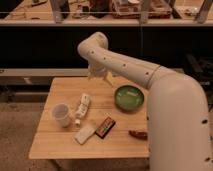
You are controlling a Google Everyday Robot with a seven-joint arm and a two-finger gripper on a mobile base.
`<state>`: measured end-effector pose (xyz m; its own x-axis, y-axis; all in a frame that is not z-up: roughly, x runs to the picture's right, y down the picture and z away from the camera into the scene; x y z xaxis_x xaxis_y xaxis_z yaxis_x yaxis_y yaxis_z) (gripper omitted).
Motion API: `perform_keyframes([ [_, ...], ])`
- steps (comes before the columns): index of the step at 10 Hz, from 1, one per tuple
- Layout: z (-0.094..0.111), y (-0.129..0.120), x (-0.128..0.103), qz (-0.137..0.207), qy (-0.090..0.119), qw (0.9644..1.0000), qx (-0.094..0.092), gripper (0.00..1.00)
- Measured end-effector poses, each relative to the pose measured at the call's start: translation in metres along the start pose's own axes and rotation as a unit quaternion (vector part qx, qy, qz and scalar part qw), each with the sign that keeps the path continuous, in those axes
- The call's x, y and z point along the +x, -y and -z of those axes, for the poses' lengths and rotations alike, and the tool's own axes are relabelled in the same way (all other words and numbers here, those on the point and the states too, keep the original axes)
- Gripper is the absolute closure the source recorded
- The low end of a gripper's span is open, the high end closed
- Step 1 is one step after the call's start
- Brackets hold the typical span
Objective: Move the arm in a circular motion
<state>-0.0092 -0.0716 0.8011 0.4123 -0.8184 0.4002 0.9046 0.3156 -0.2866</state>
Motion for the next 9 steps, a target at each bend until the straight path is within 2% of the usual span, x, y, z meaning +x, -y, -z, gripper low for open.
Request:
perform_keyframes([
  [2,0.014,-0.007,0.039,-0.028,-0.025,0.9993,0.001,0.2],
  [3,0.023,-0.023,0.057,-0.052,-0.034,0.9981,0.004,0.2],
  [5,0.039,-0.074,0.082,-0.126,-0.049,0.9905,0.023,0.2],
  [6,0.045,-0.108,0.086,-0.168,-0.053,0.9838,0.032,0.2],
  [7,0.05,-0.142,0.084,-0.209,-0.056,0.9755,0.04,0.2],
  [9,0.049,-0.214,0.053,-0.287,-0.052,0.9552,0.049,0.2],
])
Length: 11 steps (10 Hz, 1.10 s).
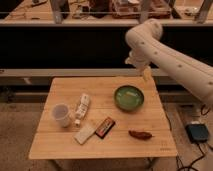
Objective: Move the arm in a circular motion
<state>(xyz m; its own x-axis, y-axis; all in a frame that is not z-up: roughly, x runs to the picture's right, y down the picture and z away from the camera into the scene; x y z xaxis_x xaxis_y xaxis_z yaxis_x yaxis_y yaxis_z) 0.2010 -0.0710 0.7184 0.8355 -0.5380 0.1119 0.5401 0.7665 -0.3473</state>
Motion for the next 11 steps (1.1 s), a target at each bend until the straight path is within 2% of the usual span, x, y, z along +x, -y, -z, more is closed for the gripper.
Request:
perform_keyframes([
  [1,-0.001,-0.043,-0.007,-0.037,0.007,0.9993,-0.004,0.2],
  [3,-0.014,-0.093,-0.034,-0.063,0.029,0.9974,-0.018,0.2],
  [4,-0.023,-0.11,-0.06,-0.058,0.046,0.9969,-0.029,0.2],
  [5,-0.028,-0.116,-0.08,-0.044,0.057,0.9968,-0.035,0.2],
  [7,-0.037,-0.107,-0.133,0.019,0.081,0.9954,-0.049,0.2],
  [8,-0.039,-0.087,-0.167,0.07,0.094,0.9917,-0.053,0.2],
  [10,-0.044,-0.045,-0.215,0.143,0.114,0.9815,-0.055,0.2],
  [11,-0.052,-0.011,-0.244,0.188,0.129,0.9722,-0.052,0.2],
])
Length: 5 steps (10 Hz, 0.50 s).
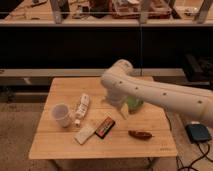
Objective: Move the arm in a circular motion
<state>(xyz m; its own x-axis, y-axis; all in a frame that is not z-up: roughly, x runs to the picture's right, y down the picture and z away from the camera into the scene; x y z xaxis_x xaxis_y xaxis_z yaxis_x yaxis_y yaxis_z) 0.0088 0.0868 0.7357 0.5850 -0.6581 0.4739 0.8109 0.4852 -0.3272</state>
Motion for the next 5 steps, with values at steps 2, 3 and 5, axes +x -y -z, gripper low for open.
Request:
perform_keyframes([
  [2,-0.011,0.057,0.002,0.046,0.015,0.9987,0.019,0.2],
  [3,-0.011,0.078,0.018,0.055,0.013,0.9977,0.036,0.2],
  [5,0.002,0.111,0.072,0.057,-0.009,0.9948,0.084,0.2],
])
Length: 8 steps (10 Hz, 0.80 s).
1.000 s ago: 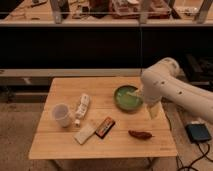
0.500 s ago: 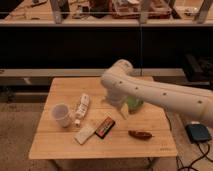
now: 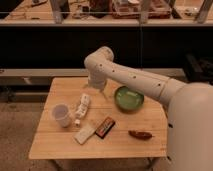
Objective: Move the arm in a circular motion
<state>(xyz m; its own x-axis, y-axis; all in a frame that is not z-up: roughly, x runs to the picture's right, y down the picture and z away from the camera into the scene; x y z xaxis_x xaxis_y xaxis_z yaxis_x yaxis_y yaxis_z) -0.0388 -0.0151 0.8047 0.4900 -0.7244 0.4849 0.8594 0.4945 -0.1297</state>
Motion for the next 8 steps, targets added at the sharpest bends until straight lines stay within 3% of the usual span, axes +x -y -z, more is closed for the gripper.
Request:
perform_keyframes([
  [2,0.022,-0.008,0.062,-0.022,-0.034,0.9988,0.027,0.2],
  [4,0.039,-0.045,0.096,-0.061,-0.055,0.9962,0.031,0.2],
  [7,0.061,-0.129,0.11,-0.142,-0.08,0.9865,0.013,0.2],
  [8,0.07,-0.16,0.106,-0.169,-0.092,0.9814,0.001,0.2],
])
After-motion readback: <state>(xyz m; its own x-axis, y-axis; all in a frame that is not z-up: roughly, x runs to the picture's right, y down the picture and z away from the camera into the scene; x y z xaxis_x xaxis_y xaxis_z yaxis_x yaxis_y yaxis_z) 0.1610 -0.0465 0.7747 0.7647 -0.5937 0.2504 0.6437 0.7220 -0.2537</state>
